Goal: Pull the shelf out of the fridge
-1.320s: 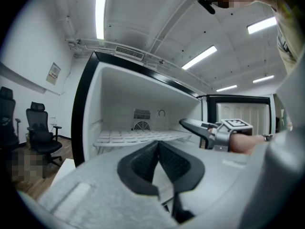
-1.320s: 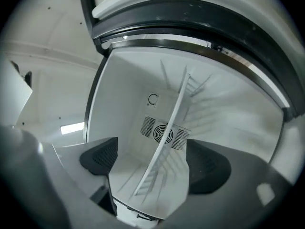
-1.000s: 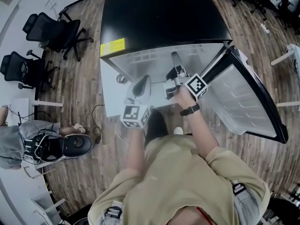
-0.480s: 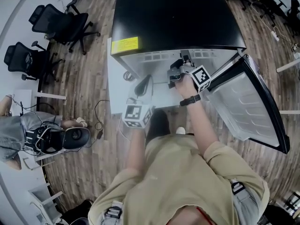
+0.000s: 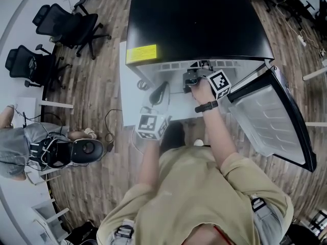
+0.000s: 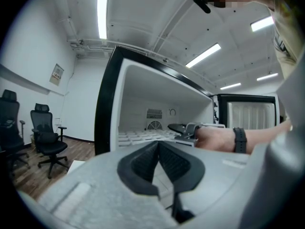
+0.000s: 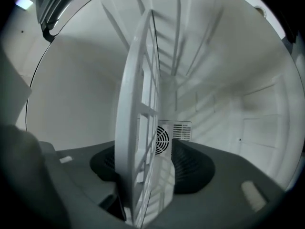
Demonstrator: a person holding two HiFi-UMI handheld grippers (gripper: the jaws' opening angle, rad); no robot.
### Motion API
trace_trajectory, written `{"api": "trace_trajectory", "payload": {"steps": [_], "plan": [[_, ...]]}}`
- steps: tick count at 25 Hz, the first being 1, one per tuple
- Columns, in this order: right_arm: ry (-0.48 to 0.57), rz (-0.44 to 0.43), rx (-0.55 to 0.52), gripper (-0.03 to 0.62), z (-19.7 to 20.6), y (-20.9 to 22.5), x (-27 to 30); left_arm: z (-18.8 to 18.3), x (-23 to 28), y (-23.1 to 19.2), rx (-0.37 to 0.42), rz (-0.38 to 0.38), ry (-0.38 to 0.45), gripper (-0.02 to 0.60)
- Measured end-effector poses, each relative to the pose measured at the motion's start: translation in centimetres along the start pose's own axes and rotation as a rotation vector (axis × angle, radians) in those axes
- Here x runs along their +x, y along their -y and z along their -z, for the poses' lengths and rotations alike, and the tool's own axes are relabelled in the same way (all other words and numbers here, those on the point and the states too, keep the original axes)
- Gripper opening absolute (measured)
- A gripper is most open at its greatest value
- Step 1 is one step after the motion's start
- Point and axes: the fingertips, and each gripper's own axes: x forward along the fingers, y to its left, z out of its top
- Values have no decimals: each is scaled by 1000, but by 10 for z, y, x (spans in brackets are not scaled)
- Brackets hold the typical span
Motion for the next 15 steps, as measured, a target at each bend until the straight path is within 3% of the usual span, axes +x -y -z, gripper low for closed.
{"api": "trace_trajectory", "payload": {"steps": [3, 6, 11, 15], "plan": [[-28, 19, -60, 188, 2, -2, 0, 0, 1, -2, -3, 2, 1, 2], [-16, 21, -37, 83, 1, -5, 2, -4, 2, -2, -3, 5, 5, 2], [-28, 36, -29, 35, 2, -3, 2, -7, 0, -1, -14, 8, 13, 2], [1, 48, 84, 28, 2, 1, -1, -11, -4, 0, -21, 7, 18, 2]]}}
